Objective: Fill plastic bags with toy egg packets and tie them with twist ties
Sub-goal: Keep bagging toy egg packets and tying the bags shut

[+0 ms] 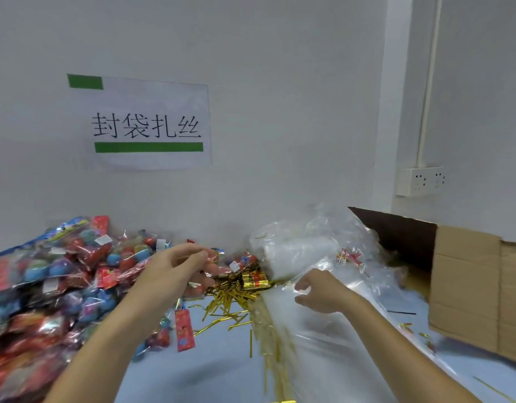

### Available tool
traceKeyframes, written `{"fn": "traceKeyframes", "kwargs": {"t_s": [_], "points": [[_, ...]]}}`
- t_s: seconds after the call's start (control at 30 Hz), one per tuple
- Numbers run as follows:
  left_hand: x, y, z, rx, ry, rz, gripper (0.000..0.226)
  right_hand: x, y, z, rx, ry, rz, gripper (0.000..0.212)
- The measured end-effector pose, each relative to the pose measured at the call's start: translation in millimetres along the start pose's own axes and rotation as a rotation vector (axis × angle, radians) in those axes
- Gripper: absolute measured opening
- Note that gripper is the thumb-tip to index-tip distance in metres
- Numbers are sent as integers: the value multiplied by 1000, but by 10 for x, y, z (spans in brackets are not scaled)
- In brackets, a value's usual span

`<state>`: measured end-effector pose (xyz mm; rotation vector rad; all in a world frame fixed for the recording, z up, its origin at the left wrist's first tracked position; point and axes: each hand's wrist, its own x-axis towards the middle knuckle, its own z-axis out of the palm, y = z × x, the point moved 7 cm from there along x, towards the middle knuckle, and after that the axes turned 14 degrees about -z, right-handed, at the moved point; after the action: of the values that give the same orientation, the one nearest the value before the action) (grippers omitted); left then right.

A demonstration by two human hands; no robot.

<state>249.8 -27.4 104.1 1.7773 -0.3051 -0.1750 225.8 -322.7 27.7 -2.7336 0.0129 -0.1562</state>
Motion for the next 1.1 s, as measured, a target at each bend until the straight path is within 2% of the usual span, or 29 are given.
{"fn": "traceKeyframes", "kwargs": {"t_s": [0.1,0.2,0.37,0.47,0.63,0.73,0.87,0.97,1.1], "points": [[-22,41,-23,9,12,7,19,51,153,334,-115,0,103,61],[-41,69,-16,18,21,13,22,104,212,549,-218,-38,135,69],[-87,72,65,51,-4,10,19,128,165,669,-276,-31,95,57],[-97,88,87,81,-7,21,18,103,131,594,-247,71,93,37],[-98,54,148,103,-25,21,17,56,302,371,163,309,194,11],[-109,31,202,123,-43,27,17,37,316,263,284,357,175,19],[-100,28,173,125,-13,28,17,44,60,24,505,476,40,20],[-87,35,100,137,49,43,18,78,-366,-153,836,436,-117,16],[-83,37,-71,63,185,76,36,46,-1096,-306,1440,230,-325,9]]}}
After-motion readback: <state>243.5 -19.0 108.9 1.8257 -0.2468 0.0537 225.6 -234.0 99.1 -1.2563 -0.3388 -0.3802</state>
